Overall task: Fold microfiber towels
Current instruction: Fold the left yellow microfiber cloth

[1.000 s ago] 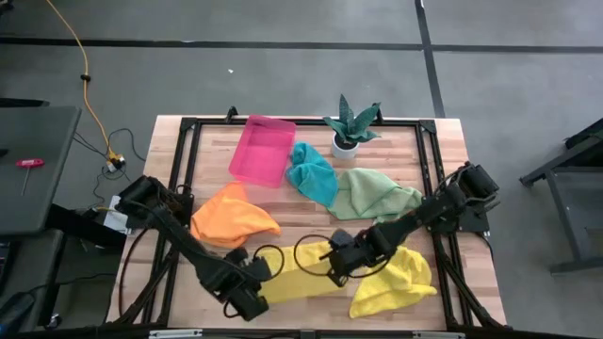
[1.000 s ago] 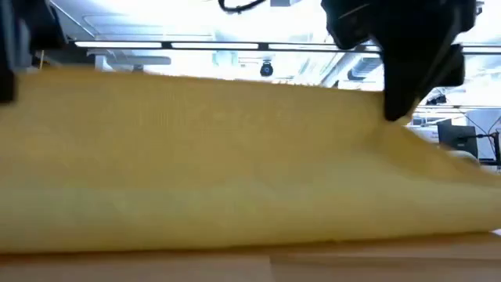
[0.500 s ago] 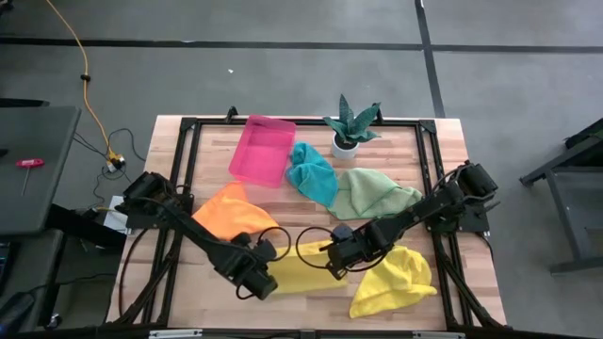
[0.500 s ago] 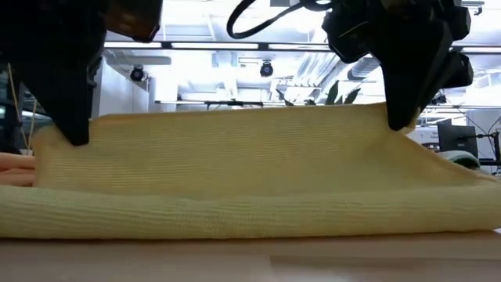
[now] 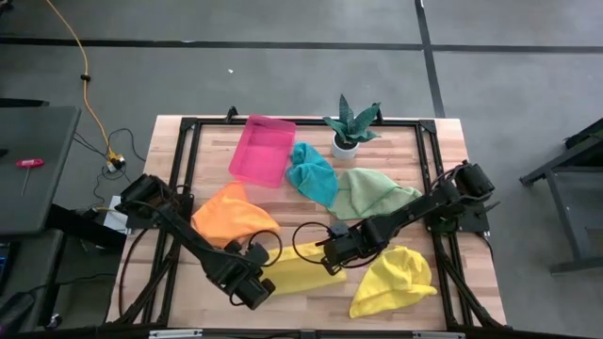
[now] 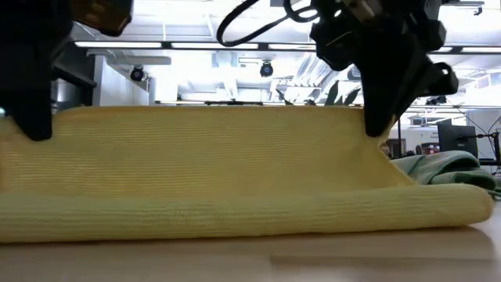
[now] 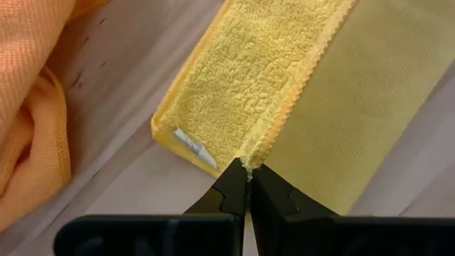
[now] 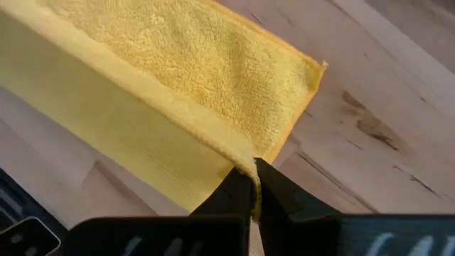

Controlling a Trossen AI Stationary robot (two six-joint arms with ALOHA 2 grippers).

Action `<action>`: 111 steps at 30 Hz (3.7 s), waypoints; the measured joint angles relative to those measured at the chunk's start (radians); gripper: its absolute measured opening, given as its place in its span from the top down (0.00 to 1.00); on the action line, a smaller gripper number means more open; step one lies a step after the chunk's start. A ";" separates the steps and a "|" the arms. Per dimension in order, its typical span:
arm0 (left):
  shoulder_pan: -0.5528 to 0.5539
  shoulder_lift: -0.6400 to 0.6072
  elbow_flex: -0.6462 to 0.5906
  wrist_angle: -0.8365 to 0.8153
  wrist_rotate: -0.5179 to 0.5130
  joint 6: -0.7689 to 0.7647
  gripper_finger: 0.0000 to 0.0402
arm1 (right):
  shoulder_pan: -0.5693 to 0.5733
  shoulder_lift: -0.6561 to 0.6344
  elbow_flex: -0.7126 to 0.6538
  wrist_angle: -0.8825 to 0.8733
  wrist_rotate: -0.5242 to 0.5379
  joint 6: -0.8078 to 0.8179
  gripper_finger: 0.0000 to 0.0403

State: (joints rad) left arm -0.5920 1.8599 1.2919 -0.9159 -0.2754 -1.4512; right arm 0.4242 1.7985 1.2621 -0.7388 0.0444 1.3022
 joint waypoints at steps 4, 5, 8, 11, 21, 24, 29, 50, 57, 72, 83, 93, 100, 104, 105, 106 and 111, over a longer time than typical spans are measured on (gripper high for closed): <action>-0.004 0.000 -0.002 -0.001 -0.023 0.023 1.00 | 0.001 0.005 0.000 0.003 0.000 0.018 1.00; -0.002 0.000 -0.003 -0.002 -0.038 0.033 1.00 | 0.001 0.008 0.000 -0.006 0.000 0.030 1.00; 0.018 0.000 -0.003 -0.001 -0.058 0.071 1.00 | 0.006 0.019 0.000 -0.022 0.000 0.067 1.00; 0.035 0.000 -0.003 0.010 -0.033 0.083 1.00 | 0.018 0.030 -0.001 -0.011 -0.005 0.082 1.00; 0.003 0.001 -0.003 0.046 -0.019 -0.032 1.00 | 0.017 0.031 -0.001 -0.011 0.001 0.087 1.00; -0.009 0.001 -0.003 0.059 -0.020 -0.065 1.00 | 0.018 0.031 -0.001 -0.004 -0.032 0.086 1.00; -0.009 0.001 -0.003 0.076 -0.035 -0.058 1.00 | 0.019 0.031 -0.001 -0.013 -0.037 0.085 1.00; 0.016 0.001 -0.003 0.046 -0.042 0.042 0.85 | 0.012 0.031 -0.001 -0.028 -0.030 0.106 0.94; 0.016 0.001 0.002 -0.060 -0.025 0.081 0.71 | 0.012 0.030 -0.002 -0.055 -0.016 0.067 0.72; -0.029 -0.224 -0.002 -0.220 -0.225 0.148 0.57 | 0.008 -0.086 -0.002 -0.172 0.041 -0.166 0.58; -0.175 -0.452 -0.402 0.729 -0.351 0.190 0.58 | 0.165 -0.103 -0.016 -0.269 0.048 -0.084 0.58; -0.179 -0.454 -0.524 1.078 -0.415 0.291 0.58 | 0.217 -0.331 -0.409 0.401 0.094 0.246 0.58; -0.158 -0.454 -0.520 1.093 -0.438 0.354 0.58 | 0.151 -0.325 -0.492 0.519 0.089 0.347 0.58; -0.142 -0.454 -0.520 1.100 -0.437 0.397 0.58 | 0.111 -0.239 -0.456 0.522 0.052 0.287 0.58; -0.138 -0.454 -0.520 1.104 -0.436 0.408 0.58 | 0.103 -0.218 -0.447 0.518 0.048 0.272 0.58; -0.134 -0.454 -0.520 1.107 -0.433 0.416 0.58 | 0.095 -0.194 -0.434 0.513 0.040 0.260 0.58; -0.116 -0.454 -0.520 1.120 -0.403 0.409 0.58 | 0.072 -0.097 -0.382 0.505 0.026 0.242 0.58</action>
State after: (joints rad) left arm -0.7076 1.4059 0.7723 0.2037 -0.6781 -1.0419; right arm 0.4964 1.7014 0.8796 -0.2337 0.0709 1.5438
